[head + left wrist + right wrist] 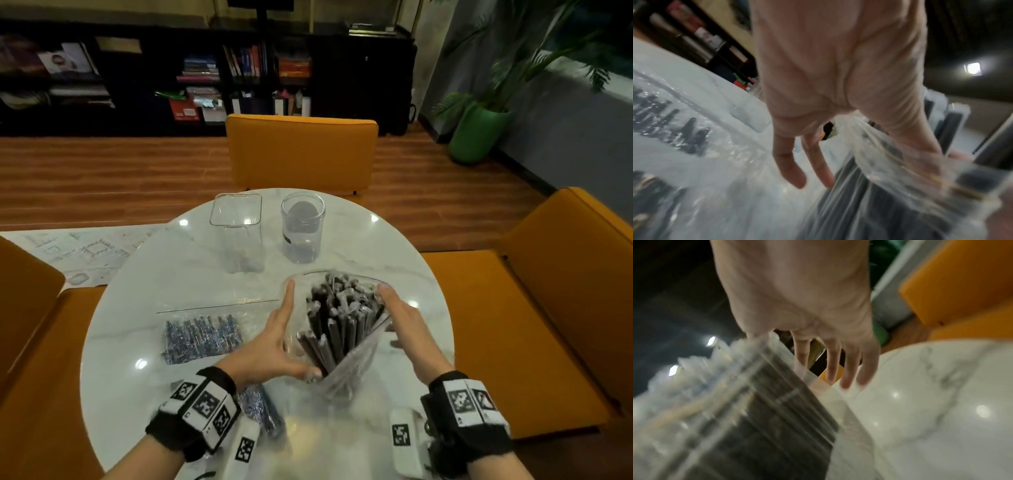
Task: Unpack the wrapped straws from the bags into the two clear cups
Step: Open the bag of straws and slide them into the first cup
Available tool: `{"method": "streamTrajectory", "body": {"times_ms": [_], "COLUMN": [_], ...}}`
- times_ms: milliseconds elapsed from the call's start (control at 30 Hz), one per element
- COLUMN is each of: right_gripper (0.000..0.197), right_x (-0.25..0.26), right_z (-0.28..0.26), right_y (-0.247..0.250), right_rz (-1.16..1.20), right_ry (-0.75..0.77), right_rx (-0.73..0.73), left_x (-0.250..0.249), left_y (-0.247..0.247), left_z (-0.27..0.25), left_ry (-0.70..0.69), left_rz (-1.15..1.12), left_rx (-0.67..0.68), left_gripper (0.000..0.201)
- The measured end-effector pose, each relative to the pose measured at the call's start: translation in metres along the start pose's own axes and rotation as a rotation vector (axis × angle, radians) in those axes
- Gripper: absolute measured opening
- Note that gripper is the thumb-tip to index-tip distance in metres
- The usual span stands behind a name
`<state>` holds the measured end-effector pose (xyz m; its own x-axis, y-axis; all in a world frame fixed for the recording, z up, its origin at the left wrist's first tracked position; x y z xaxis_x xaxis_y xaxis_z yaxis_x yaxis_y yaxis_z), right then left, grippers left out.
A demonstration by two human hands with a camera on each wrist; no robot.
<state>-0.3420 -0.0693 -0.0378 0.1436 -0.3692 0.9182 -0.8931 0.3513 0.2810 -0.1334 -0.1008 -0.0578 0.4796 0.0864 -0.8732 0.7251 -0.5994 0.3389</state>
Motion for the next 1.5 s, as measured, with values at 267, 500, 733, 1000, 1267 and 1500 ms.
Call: {"method": "streamTrajectory", "body": {"times_ms": [267, 500, 733, 1000, 1267, 1500], "right_gripper": [0.050, 0.052, 0.063, 0.071, 0.056, 0.092], "right_x": [0.015, -0.005, 0.017, -0.035, -0.030, -0.041], "right_z": [0.051, 0.085, 0.112, 0.094, 0.098, 0.100], "right_y": [0.013, -0.028, -0.033, -0.043, -0.067, -0.081], "right_rz": [0.150, -0.189, 0.310, -0.013, 0.017, -0.129], "right_ry": [-0.027, -0.152, -0.079, -0.036, 0.083, 0.141], "right_rx": [0.169, 0.506, 0.533, 0.730, 0.476, 0.551], "left_x": [-0.023, 0.009, -0.004, 0.028, 0.029, 0.040], "left_y": [0.001, -0.017, 0.004, -0.002, 0.032, 0.024], "left_z": [0.034, 0.053, 0.052, 0.038, 0.052, 0.073], "left_ry": [-0.047, 0.083, 0.008, 0.064, 0.059, 0.239], "left_rz": [-0.194, 0.285, -0.306, -0.499, -0.756, -0.012], "left_rx": [-0.258, -0.306, -0.788, -0.750, -0.589, -0.154], "left_gripper": [0.137, 0.153, 0.109, 0.060, 0.074, 0.100]}}
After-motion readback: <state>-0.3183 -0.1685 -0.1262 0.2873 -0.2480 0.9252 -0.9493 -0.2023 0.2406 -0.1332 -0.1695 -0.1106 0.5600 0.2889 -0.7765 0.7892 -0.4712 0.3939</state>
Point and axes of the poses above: each hand's wrist, its own z-axis towards the middle knuckle, its own y-axis out of the back of the hand, x = y × z, the point moved 6 cm from there along z, towards the middle knuckle, and after that the axes turned 9 degrees about -x, right-handed, at the moved point
